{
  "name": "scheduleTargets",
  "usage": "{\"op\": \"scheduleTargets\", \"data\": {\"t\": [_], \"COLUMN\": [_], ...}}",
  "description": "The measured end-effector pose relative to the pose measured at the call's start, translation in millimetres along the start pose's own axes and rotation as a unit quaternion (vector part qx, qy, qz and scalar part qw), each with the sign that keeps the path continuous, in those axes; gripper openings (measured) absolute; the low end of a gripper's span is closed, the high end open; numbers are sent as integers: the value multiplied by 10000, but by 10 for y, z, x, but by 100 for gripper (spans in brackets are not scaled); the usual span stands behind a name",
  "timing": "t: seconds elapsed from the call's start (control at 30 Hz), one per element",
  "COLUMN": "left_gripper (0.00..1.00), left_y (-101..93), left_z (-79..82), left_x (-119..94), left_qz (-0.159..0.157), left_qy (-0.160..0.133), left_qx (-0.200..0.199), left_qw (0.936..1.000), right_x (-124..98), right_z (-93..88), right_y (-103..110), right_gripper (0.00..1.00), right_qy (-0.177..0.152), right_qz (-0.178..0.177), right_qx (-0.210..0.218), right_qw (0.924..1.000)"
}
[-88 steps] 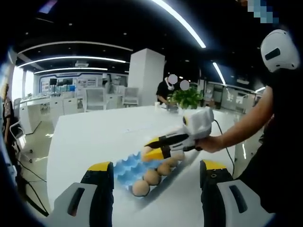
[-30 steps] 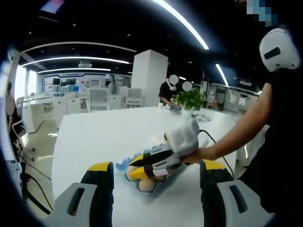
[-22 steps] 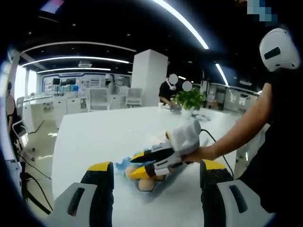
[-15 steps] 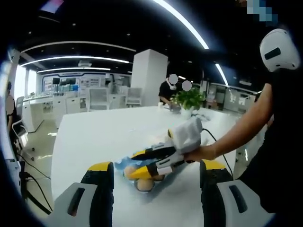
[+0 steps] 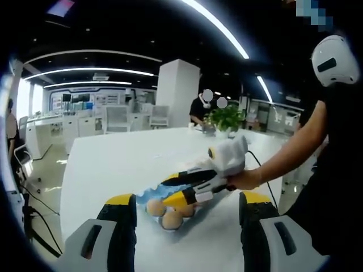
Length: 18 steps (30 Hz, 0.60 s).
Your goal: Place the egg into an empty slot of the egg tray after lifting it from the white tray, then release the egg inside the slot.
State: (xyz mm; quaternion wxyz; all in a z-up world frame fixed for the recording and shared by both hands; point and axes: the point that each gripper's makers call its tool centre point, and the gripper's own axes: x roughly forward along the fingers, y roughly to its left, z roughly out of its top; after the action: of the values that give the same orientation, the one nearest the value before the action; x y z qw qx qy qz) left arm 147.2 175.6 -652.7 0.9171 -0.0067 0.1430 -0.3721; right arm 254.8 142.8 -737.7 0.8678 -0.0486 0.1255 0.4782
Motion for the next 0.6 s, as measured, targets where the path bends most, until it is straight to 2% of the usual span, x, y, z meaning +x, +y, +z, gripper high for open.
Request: {"op": "scheduleTargets", "data": {"t": [0.27,0.6], "left_gripper": [75,75], "left_y": [5,-11], "left_z": [11,29], "left_x": [-12,2], "left_qz": [8,-8], "left_qy": [-27,-30], "left_qx": [4,34], "left_qw": [10000,10000], "right_x": [-273,-672], "right_z": [15,-49], "right_y": [-55,-280], "right_gripper": [44,43], "right_qy": [-118,-125], "right_qz": [147,-7], "right_qx": [-13,24], "right_qw": [9998,9999]}}
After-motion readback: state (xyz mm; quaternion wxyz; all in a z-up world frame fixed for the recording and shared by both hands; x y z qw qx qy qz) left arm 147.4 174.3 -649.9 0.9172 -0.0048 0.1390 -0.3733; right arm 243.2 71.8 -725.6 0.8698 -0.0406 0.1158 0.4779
